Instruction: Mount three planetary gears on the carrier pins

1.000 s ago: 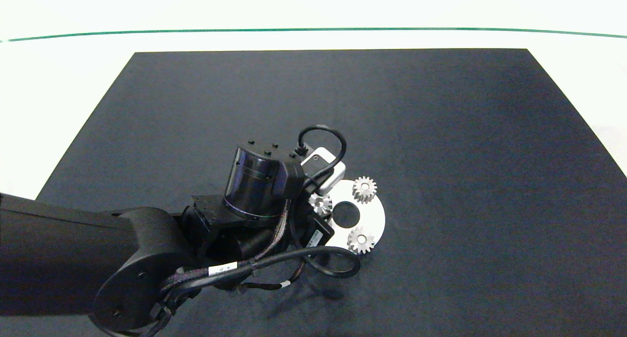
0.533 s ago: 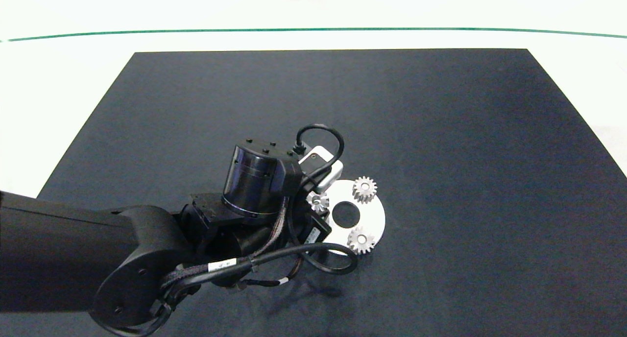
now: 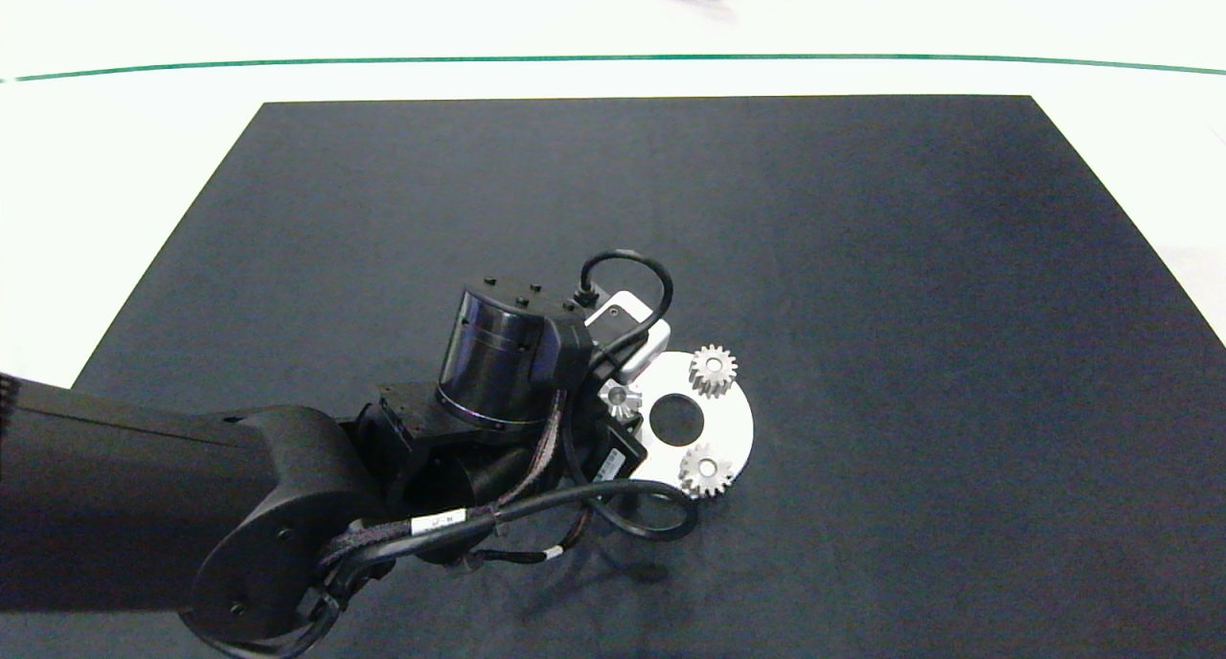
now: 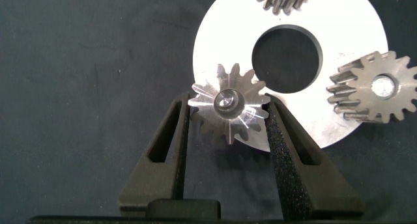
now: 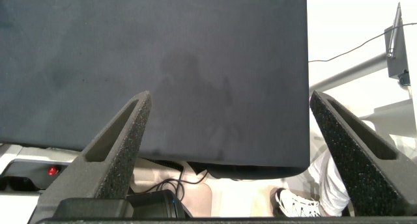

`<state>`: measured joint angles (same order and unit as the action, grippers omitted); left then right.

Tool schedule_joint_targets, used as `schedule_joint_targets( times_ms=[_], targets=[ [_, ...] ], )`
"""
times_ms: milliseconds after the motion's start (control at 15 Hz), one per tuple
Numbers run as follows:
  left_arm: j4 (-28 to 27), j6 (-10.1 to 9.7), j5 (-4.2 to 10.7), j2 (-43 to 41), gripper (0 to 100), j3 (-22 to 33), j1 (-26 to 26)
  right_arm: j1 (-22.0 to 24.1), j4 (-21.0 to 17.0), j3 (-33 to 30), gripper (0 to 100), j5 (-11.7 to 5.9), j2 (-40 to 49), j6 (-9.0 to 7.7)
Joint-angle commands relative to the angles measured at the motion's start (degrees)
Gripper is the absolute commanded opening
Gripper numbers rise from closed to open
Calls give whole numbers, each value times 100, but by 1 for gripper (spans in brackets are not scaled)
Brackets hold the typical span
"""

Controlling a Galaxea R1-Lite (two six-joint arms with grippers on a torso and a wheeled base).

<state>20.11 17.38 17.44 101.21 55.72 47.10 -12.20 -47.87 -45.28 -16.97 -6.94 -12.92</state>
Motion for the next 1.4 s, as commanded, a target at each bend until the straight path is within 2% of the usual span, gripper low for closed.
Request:
schedule_joint_targets(
  times_ms=[67, 1400],
  targets=[
    [28, 11, 13, 31, 0, 44, -17, -1, -29, 1, 100, -8, -1, -9],
    [89, 28, 13, 22, 0, 61, -114, -1, -29, 1, 100, -8, 43, -9]
  ],
)
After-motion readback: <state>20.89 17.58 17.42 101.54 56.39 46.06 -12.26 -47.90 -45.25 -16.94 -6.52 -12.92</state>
